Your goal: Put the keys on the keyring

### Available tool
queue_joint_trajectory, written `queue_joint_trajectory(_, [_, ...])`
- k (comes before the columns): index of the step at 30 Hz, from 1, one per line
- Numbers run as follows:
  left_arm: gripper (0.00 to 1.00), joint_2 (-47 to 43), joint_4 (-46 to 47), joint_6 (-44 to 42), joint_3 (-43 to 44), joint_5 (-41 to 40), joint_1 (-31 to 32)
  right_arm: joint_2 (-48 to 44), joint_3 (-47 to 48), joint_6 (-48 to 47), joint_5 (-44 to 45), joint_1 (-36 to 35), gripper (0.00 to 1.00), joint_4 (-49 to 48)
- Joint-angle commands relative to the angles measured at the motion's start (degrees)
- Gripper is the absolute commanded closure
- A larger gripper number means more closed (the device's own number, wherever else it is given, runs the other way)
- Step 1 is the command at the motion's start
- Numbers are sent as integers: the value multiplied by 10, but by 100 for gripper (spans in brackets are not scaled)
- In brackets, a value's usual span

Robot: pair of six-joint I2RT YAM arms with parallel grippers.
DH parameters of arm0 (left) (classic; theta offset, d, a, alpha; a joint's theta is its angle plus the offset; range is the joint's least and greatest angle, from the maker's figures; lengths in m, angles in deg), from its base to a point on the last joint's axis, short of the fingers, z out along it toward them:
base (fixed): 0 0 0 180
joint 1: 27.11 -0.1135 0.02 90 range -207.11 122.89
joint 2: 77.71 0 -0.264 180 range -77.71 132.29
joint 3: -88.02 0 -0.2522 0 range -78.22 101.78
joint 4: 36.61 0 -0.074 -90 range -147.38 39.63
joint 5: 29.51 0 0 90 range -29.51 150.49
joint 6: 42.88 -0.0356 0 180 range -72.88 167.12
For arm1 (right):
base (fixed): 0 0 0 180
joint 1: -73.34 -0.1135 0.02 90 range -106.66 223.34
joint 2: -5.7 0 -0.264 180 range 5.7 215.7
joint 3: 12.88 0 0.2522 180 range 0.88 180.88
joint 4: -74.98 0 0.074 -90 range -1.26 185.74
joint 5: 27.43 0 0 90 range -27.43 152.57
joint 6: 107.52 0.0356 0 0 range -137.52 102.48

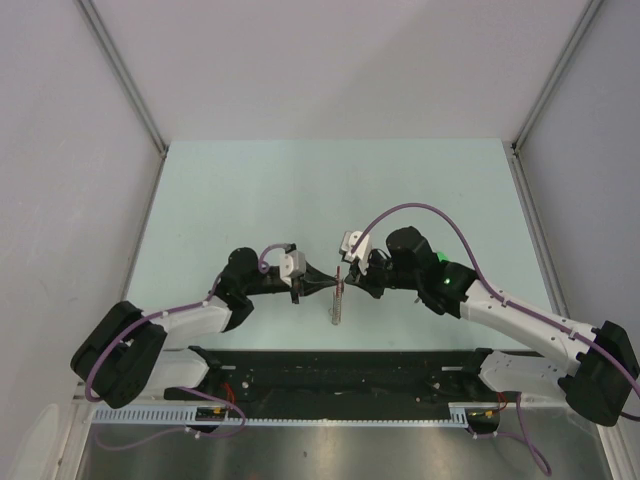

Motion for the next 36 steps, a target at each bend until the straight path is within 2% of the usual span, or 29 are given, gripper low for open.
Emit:
queue_joint_trajectory(1, [100,-8,-20,-24,26,14,5,-9,30,-8,3,-2,100,-18])
queue_joint_trajectory(11, [100,-9,-46,-34,34,-3,11,-2,35,-10,3,-8,100,-15])
queue_joint_trajectory(28, [100,-9,-44,30,45,-50,7,9,43,-25,37,-29,100,24])
queue_joint_trajectory(36, [100,-12,52,88,17,-49,-3,21,43,-24,48,-30,100,26])
